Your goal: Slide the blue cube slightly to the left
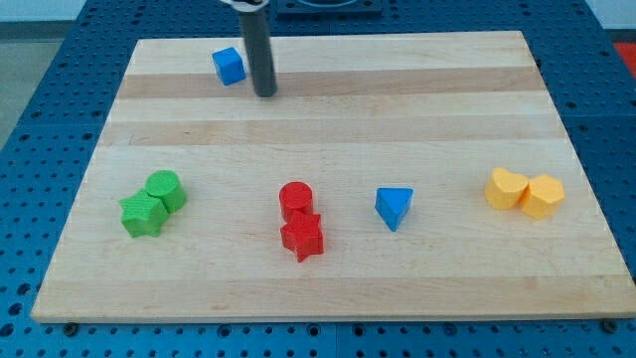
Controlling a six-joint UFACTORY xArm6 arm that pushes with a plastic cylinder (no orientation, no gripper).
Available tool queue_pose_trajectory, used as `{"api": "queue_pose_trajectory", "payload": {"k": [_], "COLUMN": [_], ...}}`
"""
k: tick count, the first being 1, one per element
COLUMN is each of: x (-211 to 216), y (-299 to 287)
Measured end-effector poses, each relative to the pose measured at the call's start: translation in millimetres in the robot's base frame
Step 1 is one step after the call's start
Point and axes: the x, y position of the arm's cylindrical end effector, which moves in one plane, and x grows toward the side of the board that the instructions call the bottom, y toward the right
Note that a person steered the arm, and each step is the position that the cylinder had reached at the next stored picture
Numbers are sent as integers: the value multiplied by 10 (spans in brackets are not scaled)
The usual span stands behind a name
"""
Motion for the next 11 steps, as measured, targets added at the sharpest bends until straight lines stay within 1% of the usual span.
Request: {"api": "queue_pose_trajectory", "payload": {"k": [1, 2, 4, 11], "x": [-351, -479, -500, -500], "y": [9, -21, -106, -1053]}}
